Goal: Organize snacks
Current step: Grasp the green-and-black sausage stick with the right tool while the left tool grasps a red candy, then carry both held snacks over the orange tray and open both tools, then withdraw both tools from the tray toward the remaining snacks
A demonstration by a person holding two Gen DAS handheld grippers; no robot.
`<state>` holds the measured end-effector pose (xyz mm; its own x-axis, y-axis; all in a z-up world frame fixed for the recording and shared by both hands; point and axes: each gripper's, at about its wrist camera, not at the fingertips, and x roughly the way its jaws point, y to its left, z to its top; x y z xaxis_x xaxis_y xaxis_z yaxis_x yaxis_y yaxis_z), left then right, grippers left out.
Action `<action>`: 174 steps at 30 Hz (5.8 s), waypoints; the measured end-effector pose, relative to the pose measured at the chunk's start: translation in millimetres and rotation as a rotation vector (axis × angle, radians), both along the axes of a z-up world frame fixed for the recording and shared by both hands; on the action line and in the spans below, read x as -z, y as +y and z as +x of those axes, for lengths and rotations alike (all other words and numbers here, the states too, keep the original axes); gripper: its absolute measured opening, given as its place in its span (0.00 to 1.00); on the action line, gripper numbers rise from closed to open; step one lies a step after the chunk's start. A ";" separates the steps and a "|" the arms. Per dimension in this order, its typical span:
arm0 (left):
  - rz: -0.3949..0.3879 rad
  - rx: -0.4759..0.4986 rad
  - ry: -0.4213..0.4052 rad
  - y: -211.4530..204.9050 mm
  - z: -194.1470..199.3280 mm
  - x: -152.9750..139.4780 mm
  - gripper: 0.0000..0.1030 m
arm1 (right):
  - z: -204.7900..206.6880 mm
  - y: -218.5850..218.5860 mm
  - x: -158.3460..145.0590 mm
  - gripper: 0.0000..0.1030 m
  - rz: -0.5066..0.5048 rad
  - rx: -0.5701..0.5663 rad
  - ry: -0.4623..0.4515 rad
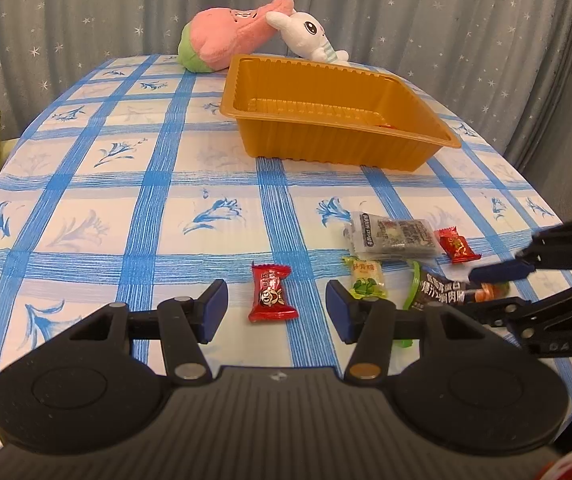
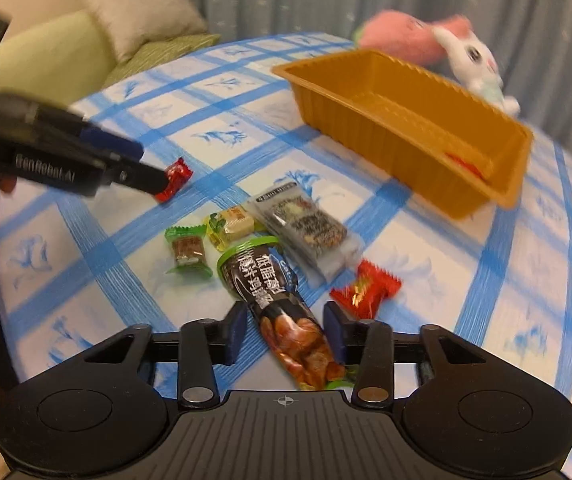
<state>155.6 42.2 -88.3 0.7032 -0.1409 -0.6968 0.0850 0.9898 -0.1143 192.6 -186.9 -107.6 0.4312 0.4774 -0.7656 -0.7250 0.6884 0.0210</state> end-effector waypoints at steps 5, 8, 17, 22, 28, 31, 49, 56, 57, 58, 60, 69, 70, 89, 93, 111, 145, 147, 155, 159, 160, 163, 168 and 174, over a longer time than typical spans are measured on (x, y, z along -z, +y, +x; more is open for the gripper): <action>-0.002 0.000 0.004 0.8 -0.4 1.0 0.49 | -9.9 -3.3 -5.1 0.37 0.060 0.022 0.062; -0.002 0.001 0.006 -0.1 0.1 1.3 0.49 | -15.4 2.9 -0.1 0.37 0.019 -0.002 0.011; 0.007 -0.002 0.016 -1.4 4.8 5.6 0.49 | -18.1 9.8 7.3 0.29 0.016 0.008 0.011; 0.033 -0.010 0.023 -2.1 8.4 10.4 0.49 | -30.7 12.5 1.9 0.28 0.043 -0.002 -0.026; 0.048 -0.007 0.022 -4.2 14.4 17.5 0.43 | -32.9 8.5 -14.4 0.28 0.114 0.072 -0.109; 0.078 0.000 0.016 -9.0 17.7 19.0 0.33 | -26.2 3.7 -19.3 0.28 0.133 0.121 -0.123; 0.078 0.001 -0.004 -18.3 21.7 5.2 0.14 | -15.3 -5.2 -26.9 0.28 0.156 0.209 -0.147; 0.073 0.044 -0.063 -32.4 33.2 -22.3 0.14 | -0.9 -6.7 -43.4 0.28 0.214 0.269 -0.155; 0.068 0.050 -0.071 -34.0 36.5 -26.6 0.14 | 2.5 -7.0 -47.1 0.28 0.219 0.280 -0.160; 0.059 0.053 -0.076 -35.1 39.9 -30.3 0.14 | 6.1 -7.6 -50.8 0.28 0.229 0.292 -0.161; 0.038 0.062 -0.085 -37.3 49.0 -37.5 0.14 | 15.7 -9.6 -60.0 0.28 0.256 0.318 -0.162; 0.038 0.100 -0.146 -46.8 104.6 -59.5 0.14 | 61.7 -16.2 -81.0 0.28 0.334 0.419 -0.194; 0.033 0.101 -0.146 -46.3 110.3 -60.1 0.14 | 66.9 -16.3 -81.8 0.28 0.335 0.426 -0.200; -0.043 0.087 -0.142 -34.1 206.0 -54.4 0.14 | 160.2 -9.8 -67.7 0.29 0.346 0.470 -0.165; -0.066 0.087 -0.120 -31.5 216.7 -47.3 0.14 | 174.8 -9.0 -61.8 0.28 0.356 0.485 -0.137; -0.052 0.056 -0.081 -22.2 230.8 -39.1 0.39 | 188.1 -8.3 -52.7 0.29 0.365 0.506 -0.104; -0.052 0.042 -0.124 -18.2 182.6 -55.0 0.51 | 156.2 -37.4 -76.8 0.77 0.471 0.574 -0.178; -0.045 0.044 -0.128 -19.9 174.7 -56.8 0.51 | 146.8 -37.1 -79.8 0.77 0.465 0.568 -0.192; -0.028 0.053 -0.128 -29.3 137.6 -57.4 0.54 | 117.7 -44.4 -82.3 0.77 0.455 0.588 -0.200; -0.027 0.057 -0.130 -33.1 121.5 -57.7 0.57 | 103.4 -47.0 -82.9 0.77 0.450 0.596 -0.204; -0.031 0.057 -0.129 -33.5 117.6 -57.6 0.57 | 99.7 -47.5 -82.7 0.77 0.448 0.598 -0.203; -0.044 0.058 -0.128 -34.6 107.4 -57.9 0.57 | 88.4 -48.9 -81.3 0.77 0.445 0.603 -0.192; -0.053 0.052 -0.129 -33.8 86.7 -56.8 0.60 | 64.6 -53.0 -82.3 0.77 0.437 0.615 -0.205; -0.049 0.036 -0.127 -30.5 56.3 -49.8 0.60 | 35.6 -61.1 -80.0 0.77 0.434 0.639 -0.206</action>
<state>211.9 11.8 -38.5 0.7791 -0.1992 -0.5945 0.1373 0.9794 -0.1483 228.2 -248.0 -27.7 0.8345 0.3271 -0.4435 -0.2111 0.9331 0.2911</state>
